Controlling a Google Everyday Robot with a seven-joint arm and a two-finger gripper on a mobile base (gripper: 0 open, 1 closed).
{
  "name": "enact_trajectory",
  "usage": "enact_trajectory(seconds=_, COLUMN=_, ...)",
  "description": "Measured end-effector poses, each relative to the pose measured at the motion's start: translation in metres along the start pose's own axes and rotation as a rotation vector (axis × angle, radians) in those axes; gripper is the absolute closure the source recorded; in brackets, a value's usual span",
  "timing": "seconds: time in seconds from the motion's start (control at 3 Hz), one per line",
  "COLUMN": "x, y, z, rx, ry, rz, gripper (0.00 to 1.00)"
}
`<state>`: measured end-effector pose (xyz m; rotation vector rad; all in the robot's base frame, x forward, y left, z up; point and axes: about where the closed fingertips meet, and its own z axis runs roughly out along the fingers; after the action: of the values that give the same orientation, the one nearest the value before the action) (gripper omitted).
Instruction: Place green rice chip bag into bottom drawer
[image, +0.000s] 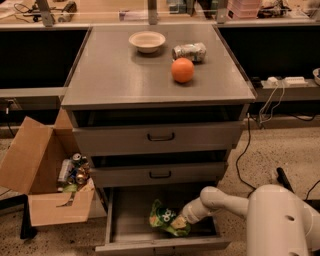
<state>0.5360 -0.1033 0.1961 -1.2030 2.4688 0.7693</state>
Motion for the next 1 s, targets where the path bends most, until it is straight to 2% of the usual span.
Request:
enact_trajectory(seconds=0.33, x=-0.0035, y=-0.0300, z=0.0025, rx=0.015, ry=-0.029, rz=0.010, gripper=0.87)
enact_trajectory(seconds=0.67, x=-0.0053, y=-0.0321, z=0.0011, rx=0.019, ry=-0.031, rz=0.010, gripper=0.56)
enact_trajectory(seconds=1.0, x=-0.0053, y=-0.0321, z=0.0012, rx=0.019, ry=-0.031, rz=0.010, gripper=0.31)
